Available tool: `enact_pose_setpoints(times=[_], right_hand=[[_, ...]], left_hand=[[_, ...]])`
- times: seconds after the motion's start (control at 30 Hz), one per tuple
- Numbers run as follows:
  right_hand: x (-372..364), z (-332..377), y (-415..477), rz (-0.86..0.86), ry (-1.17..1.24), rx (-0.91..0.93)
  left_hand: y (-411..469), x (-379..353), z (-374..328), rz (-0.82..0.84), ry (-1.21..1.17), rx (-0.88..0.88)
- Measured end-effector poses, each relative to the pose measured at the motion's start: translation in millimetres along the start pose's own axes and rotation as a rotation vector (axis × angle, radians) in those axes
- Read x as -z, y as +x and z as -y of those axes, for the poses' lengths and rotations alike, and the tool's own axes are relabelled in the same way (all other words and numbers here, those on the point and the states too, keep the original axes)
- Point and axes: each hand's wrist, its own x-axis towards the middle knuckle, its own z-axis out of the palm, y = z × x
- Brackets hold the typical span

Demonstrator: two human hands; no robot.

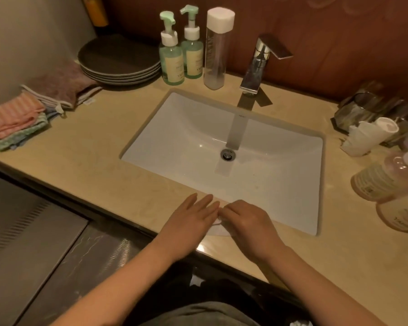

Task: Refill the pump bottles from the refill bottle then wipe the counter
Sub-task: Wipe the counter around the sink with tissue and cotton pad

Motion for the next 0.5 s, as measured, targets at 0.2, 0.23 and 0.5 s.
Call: enact_pose_setpoints(times=[0.2, 0.23, 0.5], right_hand=[[0.4, 12.7, -29.8, 0.139, -0.208, 0.03], [-0.7, 21.2, -31.1, 0.181, -0.235, -0.016], [-24.6, 78.0, -10.0, 0.174, -0.212, -0.117]], left_hand=[[-27.2, -12.2, -10.4, -0.017, 0.04, 0.042], [-31.2, -9.7, -11.6, -0.022, 0.047, 0.034], [-69.8, -12.3, 5.3, -0.281, -0.366, 0.223]])
